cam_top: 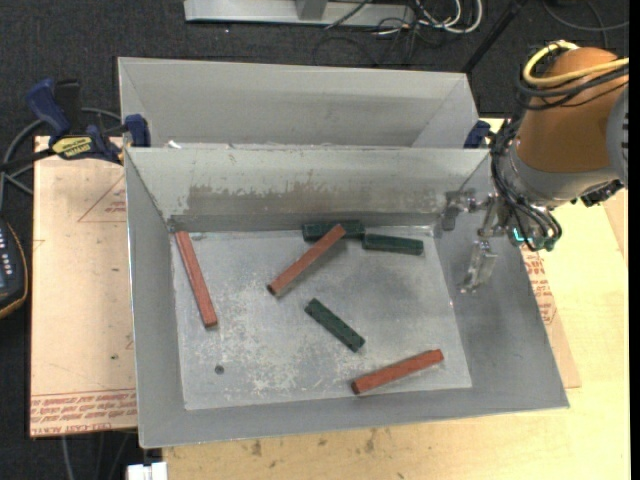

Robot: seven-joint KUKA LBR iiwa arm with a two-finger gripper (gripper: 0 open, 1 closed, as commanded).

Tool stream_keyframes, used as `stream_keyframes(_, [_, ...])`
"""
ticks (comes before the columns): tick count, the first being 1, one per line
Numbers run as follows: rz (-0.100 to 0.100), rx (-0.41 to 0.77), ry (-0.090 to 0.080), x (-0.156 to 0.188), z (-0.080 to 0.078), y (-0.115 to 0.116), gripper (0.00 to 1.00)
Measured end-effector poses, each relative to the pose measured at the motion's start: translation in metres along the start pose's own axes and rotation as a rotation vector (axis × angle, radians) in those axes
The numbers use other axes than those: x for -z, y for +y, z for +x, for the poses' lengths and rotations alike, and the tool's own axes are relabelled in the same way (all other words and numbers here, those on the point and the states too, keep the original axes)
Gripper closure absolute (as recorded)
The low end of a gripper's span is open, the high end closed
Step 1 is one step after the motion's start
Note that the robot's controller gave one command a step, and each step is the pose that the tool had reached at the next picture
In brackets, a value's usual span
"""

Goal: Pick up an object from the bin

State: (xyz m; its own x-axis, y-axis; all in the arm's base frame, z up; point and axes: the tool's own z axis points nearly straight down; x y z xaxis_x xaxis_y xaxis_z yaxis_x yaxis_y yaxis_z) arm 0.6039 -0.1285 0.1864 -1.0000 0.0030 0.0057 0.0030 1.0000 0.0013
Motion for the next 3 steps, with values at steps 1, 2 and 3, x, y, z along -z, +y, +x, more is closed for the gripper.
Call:
stream_keyframes(1, [-0.002, 0.014, -0.002, -0.098, -0.039, 0.036, 0.0])
stream_keyframes(2, [0.0, -0.04, -0.009, -0.117, -0.053, 0.041, 0.0])
stream_keyframes(3, [0.001, -0.039, -0.009, -0.115, -0.054, 0.04, 1.0])
